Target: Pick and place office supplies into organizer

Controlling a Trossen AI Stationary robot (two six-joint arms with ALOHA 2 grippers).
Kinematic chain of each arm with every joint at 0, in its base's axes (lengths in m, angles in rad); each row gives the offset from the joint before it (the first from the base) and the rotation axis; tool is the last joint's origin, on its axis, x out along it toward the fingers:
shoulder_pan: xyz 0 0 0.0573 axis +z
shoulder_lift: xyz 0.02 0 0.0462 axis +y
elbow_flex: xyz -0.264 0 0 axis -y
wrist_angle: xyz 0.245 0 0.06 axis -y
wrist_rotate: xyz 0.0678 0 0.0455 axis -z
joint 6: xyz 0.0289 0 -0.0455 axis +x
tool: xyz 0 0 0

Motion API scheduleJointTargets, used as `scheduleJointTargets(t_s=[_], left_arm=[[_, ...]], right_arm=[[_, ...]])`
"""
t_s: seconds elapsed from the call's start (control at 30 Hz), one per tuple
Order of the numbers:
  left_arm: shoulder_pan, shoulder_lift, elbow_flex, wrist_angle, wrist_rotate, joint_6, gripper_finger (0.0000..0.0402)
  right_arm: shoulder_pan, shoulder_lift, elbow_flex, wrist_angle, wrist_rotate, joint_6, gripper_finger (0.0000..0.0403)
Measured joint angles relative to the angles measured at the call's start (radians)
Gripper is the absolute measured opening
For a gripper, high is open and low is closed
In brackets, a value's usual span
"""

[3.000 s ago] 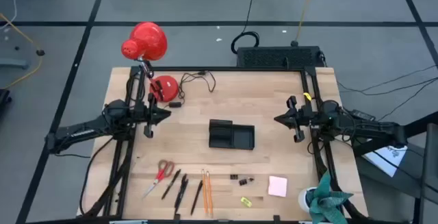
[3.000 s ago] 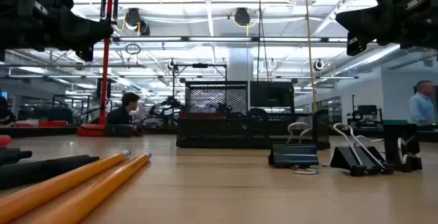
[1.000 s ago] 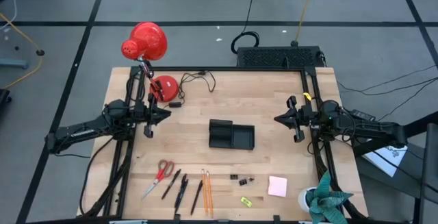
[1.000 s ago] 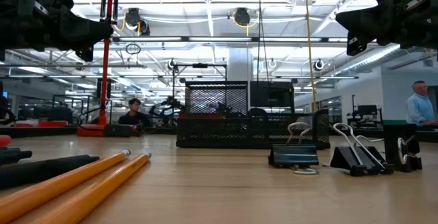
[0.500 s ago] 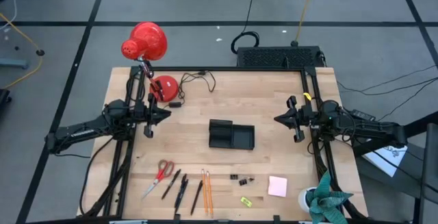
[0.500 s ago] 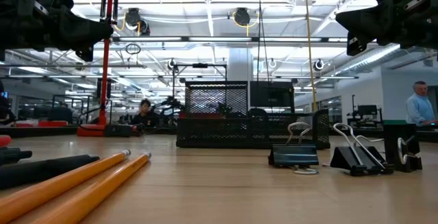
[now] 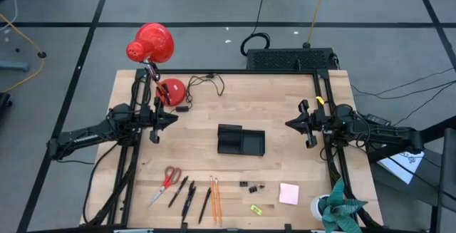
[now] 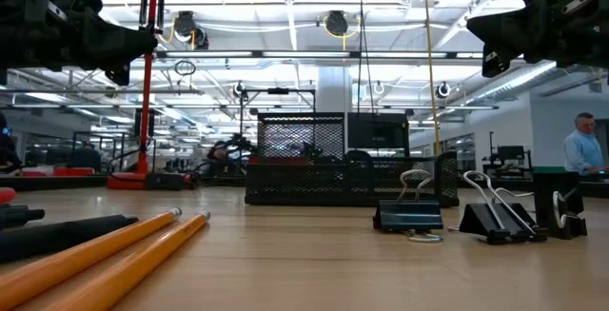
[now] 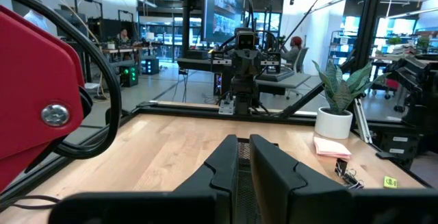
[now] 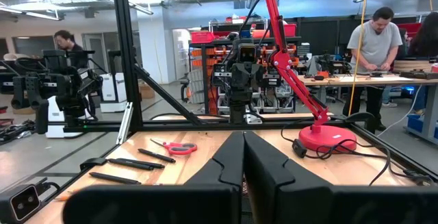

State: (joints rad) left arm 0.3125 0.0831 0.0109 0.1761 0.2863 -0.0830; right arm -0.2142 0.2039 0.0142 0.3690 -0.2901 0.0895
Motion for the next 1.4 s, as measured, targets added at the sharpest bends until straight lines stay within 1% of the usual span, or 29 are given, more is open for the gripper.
scheduleJointTargets(t_s=[1.2, 1.3, 1.4], left_arm=[[0.0, 0.0, 0.0, 0.009, 0.0, -0.001, 0.0047], [0.0, 0.0, 0.0, 0.037, 0.0, -0.016, 0.0047], [0.0, 0.0, 0.0, 0.058, 0.0, -0.083, 0.0047]], right_arm=[[0.0, 0.0, 0.0, 0.0, 0.0, 0.003, 0.0004], [0.0, 0.0, 0.0, 0.0, 0.0, 0.003, 0.0004], [0.0, 0.0, 0.0, 0.002, 0.0, -0.001, 0.0004]])
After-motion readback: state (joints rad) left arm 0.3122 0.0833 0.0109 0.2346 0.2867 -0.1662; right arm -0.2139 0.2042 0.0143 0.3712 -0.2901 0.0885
